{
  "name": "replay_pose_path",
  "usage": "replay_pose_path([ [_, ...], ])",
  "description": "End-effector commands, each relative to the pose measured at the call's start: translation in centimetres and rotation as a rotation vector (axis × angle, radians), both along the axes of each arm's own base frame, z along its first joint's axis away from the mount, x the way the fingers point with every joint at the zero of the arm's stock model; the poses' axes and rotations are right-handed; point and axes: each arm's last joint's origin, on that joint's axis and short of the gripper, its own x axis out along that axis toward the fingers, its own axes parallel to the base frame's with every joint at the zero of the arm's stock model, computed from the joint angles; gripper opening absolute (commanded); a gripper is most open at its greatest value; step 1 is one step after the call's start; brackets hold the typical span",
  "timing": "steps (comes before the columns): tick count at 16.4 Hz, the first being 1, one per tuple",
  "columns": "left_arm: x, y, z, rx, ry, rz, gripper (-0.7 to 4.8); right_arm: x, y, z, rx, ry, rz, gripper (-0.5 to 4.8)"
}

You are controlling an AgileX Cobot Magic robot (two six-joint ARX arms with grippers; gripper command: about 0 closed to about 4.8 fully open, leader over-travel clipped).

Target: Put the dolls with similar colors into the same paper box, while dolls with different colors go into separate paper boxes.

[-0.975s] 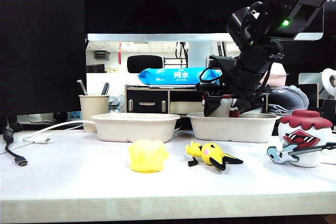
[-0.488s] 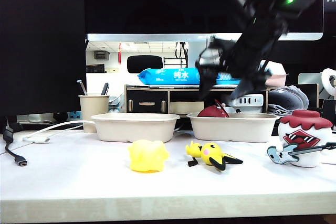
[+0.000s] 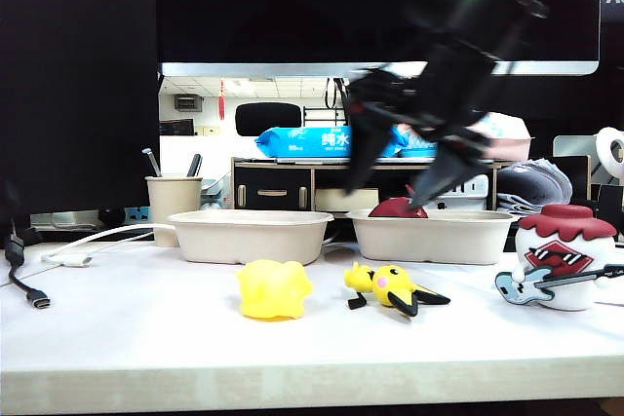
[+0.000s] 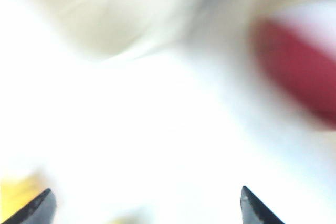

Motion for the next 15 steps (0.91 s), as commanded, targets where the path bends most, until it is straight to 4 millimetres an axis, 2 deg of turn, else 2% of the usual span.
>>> replay_pose_path([
  [1,-0.1,-0.4,-0.1,0.009,0.008,-0.043,-0.05,-2.1,2.8,0.1,-0.009,0.02,0.109,4.72],
  [3,-0.2,-0.6,-0.2,0.019,0.022,-0.059,-0.05,-4.9,6.1,-0.1,-0.053,0.025,0.213,4.72],
  [5,-0.1,-0.6,-0.4,0.029,0.036,-0.058,-0.05,-6.4,7.9,-0.3,-0.112,-0.026,0.254,4.72],
  [8,-0.1,-0.7,-0.6,0.046,0.061,-0.057,-0.05,-7.0,8.8,-1.7,-0.142,0.02,0.28,4.72],
  [15,-0.1,-0.6,-0.6,0.046,0.061,-0.057,-0.05,-6.7,9.4,-4.2,-0.188,0.081,0.287,4.71],
])
